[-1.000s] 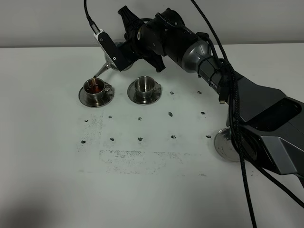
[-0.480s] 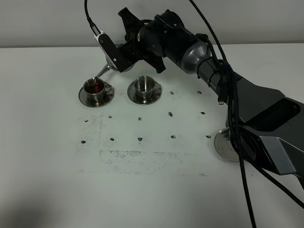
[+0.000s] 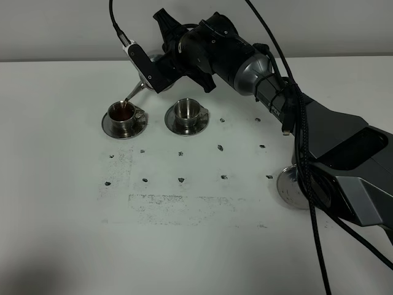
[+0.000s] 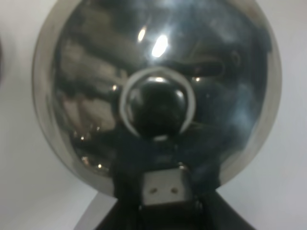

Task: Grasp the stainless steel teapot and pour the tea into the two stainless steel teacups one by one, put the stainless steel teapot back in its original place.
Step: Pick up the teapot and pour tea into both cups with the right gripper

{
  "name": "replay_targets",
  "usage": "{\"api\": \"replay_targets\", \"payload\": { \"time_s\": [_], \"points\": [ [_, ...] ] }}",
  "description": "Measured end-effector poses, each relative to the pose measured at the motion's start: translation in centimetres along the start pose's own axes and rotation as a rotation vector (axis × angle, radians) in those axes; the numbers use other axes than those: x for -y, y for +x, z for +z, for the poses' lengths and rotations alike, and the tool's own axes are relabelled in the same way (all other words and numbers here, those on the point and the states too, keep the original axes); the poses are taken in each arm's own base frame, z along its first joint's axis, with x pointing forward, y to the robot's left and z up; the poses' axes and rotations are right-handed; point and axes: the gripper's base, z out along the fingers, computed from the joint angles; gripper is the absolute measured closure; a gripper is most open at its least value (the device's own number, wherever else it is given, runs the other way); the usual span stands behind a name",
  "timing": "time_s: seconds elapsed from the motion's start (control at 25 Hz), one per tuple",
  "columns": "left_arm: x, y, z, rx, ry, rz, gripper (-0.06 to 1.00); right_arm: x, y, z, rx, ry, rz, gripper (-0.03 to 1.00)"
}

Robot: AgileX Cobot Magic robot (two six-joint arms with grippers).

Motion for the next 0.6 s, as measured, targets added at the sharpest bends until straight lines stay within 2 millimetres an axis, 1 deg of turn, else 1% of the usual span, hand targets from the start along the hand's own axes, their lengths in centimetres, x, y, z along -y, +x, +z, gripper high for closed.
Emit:
{"api": "replay_targets", "payload": {
  "time_s": [0.24, 0.6],
  "points": [
    [0.0, 0.0, 0.0, 0.0, 0.0, 0.0, 0.45, 0.11, -0.38, -0.07, -0.001, 0.003, -0.012, 0.76],
    [0.0, 0.0, 0.0, 0.0, 0.0, 0.0, 0.45, 0.16, -0.3, -0.07, -0.009, 0.008, -0.022, 0.76]
  ]
}}
